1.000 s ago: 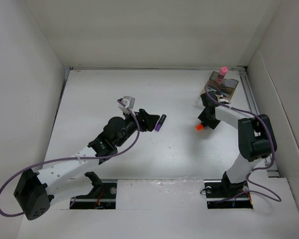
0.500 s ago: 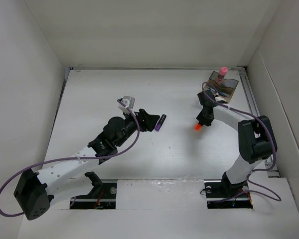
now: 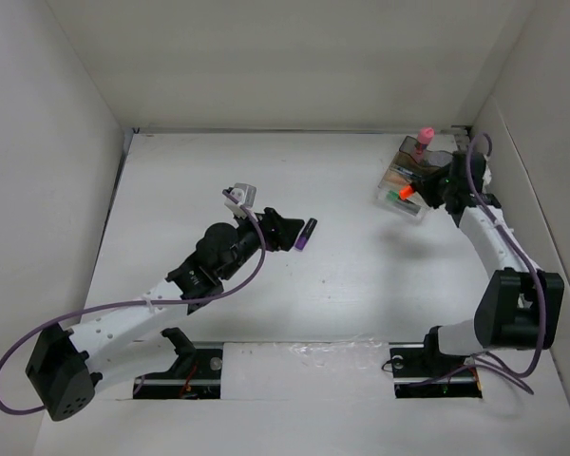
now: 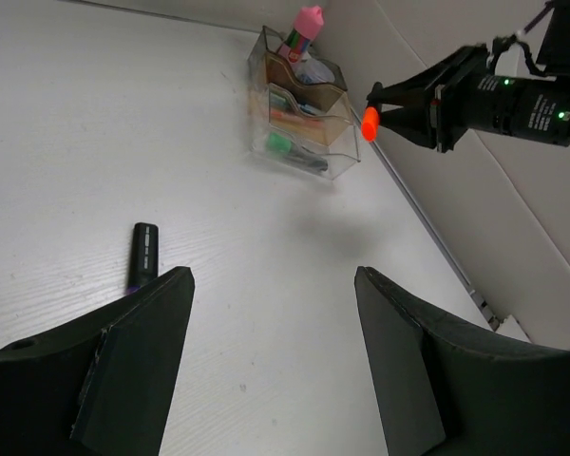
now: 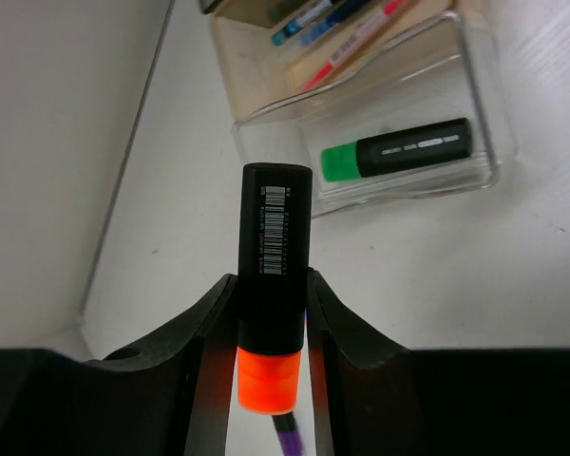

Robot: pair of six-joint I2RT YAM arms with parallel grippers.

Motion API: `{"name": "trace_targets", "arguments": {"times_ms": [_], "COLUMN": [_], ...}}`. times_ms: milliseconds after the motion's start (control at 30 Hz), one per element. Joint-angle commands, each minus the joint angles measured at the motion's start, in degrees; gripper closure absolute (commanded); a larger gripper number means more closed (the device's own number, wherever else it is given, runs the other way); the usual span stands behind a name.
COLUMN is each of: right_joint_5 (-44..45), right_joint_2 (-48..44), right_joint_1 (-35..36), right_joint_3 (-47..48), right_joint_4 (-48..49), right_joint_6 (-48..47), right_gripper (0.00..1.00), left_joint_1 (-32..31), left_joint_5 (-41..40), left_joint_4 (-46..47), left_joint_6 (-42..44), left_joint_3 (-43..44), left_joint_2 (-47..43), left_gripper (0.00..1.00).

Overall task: Sort the stationery into containers
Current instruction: Pick up the pen from the center of the board, then place the pen in the storage box.

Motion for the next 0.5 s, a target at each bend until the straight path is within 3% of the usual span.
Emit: {"name": "trace_targets", "arguments": {"times_ms": [0,133,467], "right_joint_5": [-15.9,-22.9,-28.8], "right_joint_2": [1.0,4.0,6.8], "right_joint_1": [-5.8,-10.5,-14.7], "right_joint_3": [-4.0,-5.3,-9.7], "right_joint_4": [9.2,13.9,22.2], "right_joint_6": [8.7,13.9,22.6], "right_gripper": [0.95,0.95,0.94], "left_joint_1": [0.0,0.0,0.0], "left_joint_5": [0.1,0.1,0.6], "left_joint_4": [2.3,2.3,2.3], "left_joint_6": [-0.3,-0.3,-0.3], "left_joint_3": [-0.4,-0.4,-0.4], "left_joint_2": [-1.7,-2.2,-2.7], "left_gripper": [0.34,0.34,0.34]}}
